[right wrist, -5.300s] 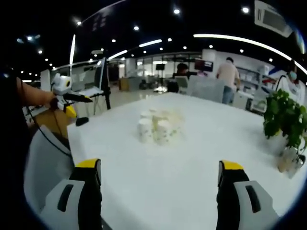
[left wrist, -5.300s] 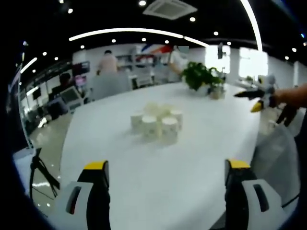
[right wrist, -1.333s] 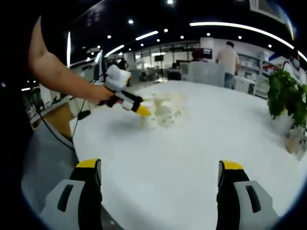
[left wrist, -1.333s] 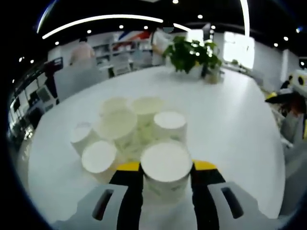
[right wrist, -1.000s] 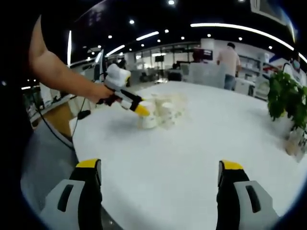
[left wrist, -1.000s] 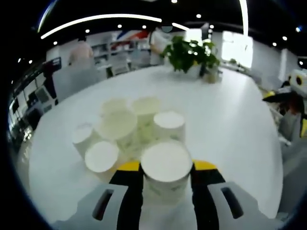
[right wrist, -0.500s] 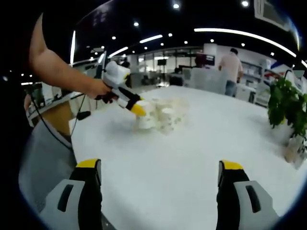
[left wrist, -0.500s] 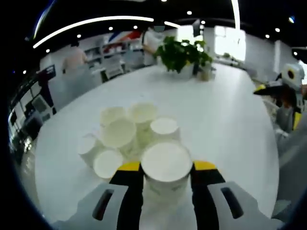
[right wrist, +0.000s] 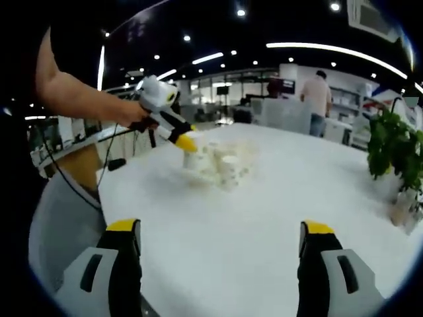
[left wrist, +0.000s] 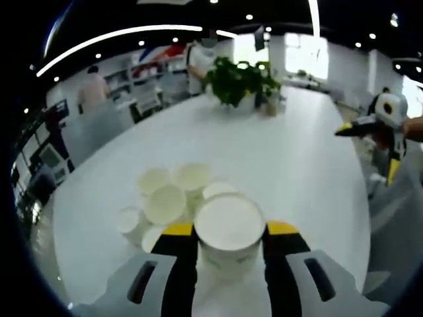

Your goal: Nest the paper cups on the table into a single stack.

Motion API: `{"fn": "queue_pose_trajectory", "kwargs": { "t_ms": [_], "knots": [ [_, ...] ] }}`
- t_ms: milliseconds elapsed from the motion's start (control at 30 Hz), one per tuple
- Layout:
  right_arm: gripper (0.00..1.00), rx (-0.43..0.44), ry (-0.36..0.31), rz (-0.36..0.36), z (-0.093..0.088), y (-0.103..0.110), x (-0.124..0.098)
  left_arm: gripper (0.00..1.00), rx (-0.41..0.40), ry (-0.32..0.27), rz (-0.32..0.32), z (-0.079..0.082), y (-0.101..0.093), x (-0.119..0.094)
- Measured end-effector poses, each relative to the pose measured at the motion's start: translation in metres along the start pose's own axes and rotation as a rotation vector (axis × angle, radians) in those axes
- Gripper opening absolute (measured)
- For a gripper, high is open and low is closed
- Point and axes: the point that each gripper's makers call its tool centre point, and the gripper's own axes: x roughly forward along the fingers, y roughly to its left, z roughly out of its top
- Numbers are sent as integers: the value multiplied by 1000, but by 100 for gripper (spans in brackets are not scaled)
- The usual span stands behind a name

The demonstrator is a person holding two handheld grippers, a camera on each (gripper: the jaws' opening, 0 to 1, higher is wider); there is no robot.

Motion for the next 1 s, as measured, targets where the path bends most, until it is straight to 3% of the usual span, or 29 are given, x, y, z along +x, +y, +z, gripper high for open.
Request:
{"fn": "queue_pose_trajectory", "kwargs": {
  "t_ms": [500, 700, 1000],
  "knots": [
    [98, -13, -2, -8, 1, 6, -4, 37, 13, -6, 5, 14, 10, -15],
    [100, -34, 12, -8, 0, 6, -4, 37, -11, 6, -16, 14, 5, -18],
    [100, -35, -4, -12, 7, 5, -6, 37, 29, -25, -35, 27, -5, -27]
  ]
}}
